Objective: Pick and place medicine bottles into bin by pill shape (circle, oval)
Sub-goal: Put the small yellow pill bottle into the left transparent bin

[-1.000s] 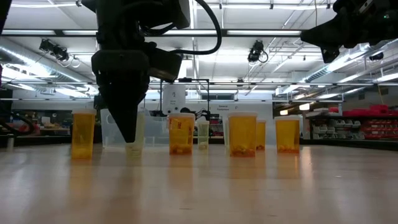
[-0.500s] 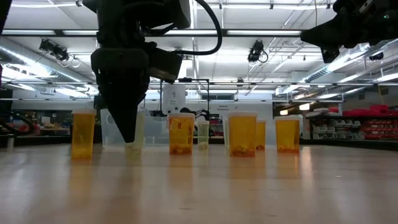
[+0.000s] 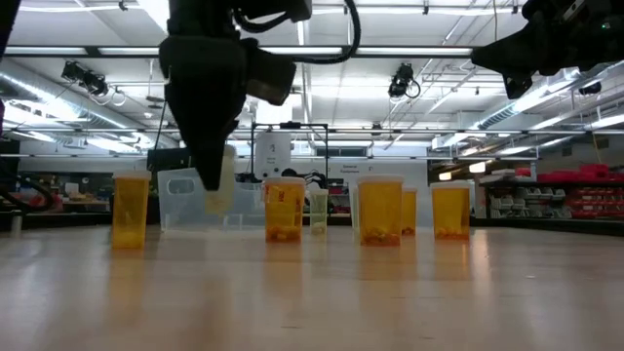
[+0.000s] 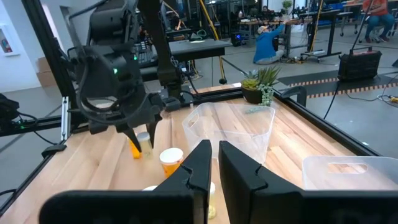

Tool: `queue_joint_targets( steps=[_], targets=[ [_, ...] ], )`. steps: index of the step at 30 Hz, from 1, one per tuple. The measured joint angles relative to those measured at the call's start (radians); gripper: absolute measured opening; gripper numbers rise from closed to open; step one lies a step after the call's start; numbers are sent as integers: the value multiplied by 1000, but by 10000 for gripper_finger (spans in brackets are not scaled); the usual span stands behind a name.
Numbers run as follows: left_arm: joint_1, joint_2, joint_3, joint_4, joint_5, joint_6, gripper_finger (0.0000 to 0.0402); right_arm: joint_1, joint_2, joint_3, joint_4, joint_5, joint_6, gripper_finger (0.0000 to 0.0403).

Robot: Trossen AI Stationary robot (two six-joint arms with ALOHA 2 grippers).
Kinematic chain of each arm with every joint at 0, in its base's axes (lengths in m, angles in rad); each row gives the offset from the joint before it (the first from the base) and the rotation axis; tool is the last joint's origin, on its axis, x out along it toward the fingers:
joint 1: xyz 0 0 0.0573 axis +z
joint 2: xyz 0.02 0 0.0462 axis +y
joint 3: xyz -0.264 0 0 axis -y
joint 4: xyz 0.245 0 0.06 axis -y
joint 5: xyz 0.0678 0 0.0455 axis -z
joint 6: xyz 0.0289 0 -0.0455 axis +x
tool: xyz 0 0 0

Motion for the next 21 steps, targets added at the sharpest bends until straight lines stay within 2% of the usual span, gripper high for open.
queue_joint_targets(
  steps=[21],
  targets=[
    [127, -2, 172, -161, -29, 228, 113, 0, 0, 0, 0, 0, 0, 37]
  ],
)
